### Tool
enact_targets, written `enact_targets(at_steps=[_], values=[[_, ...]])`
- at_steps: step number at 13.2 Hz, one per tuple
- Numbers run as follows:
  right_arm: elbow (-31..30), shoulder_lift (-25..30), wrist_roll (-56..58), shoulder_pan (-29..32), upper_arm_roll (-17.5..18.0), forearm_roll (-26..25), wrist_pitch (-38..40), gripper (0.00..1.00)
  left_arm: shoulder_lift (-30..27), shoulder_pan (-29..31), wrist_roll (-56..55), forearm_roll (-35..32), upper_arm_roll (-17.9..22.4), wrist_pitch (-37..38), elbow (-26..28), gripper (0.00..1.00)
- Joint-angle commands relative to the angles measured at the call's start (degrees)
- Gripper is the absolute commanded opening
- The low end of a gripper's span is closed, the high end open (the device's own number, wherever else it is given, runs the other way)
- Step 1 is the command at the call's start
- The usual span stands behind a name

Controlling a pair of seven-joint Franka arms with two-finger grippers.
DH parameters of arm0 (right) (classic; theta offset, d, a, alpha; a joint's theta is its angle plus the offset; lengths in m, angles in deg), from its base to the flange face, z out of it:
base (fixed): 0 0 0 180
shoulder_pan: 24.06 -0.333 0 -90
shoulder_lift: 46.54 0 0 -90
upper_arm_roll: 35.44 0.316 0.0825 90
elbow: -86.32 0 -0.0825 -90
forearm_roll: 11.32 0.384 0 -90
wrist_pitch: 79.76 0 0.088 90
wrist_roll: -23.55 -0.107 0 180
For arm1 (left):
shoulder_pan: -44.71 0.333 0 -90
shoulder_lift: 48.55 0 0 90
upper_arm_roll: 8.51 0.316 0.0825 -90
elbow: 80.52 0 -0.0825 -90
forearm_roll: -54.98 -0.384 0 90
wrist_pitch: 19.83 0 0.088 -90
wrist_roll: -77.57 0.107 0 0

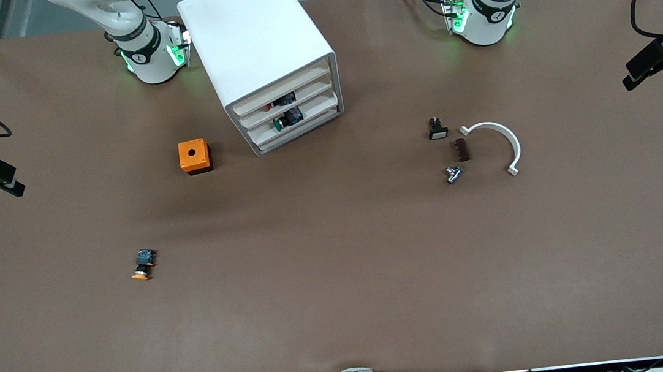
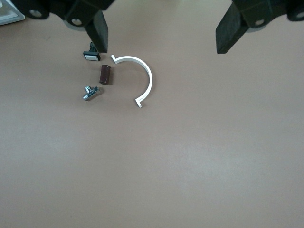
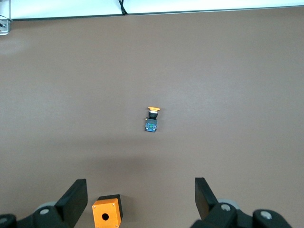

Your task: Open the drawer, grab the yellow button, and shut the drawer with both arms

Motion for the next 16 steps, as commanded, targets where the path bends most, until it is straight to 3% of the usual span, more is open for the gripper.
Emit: enact_targets(at_steps=[1, 9, 11, 16], values=[[-0.26, 1.28, -1.13, -0.05, 0.36, -1.07, 0.83, 1.00, -1.71, 0.04, 2.81, -0.82, -0.63, 1.01, 1.44, 1.00], [1.14, 1.38, -3.59, 0.13, 0.18, -1.51, 4.34, 1.00, -2.94, -0.05, 1.42, -0.82, -4.24, 1.98, 2.58, 1.00], [3.85, 0.94, -3.60, 0.13, 0.18, -1.42, 5.66, 1.00, -2.67, 0.03, 0.71, -1.69, -5.29, 2.07, 1.88, 1.00], [3.96, 1.02, -3.60, 0.30, 0.01, -1.51, 7.50, 1.00, -0.30, 0.30, 0.79, -1.70, -5.29, 2.42, -1.46, 1.00]])
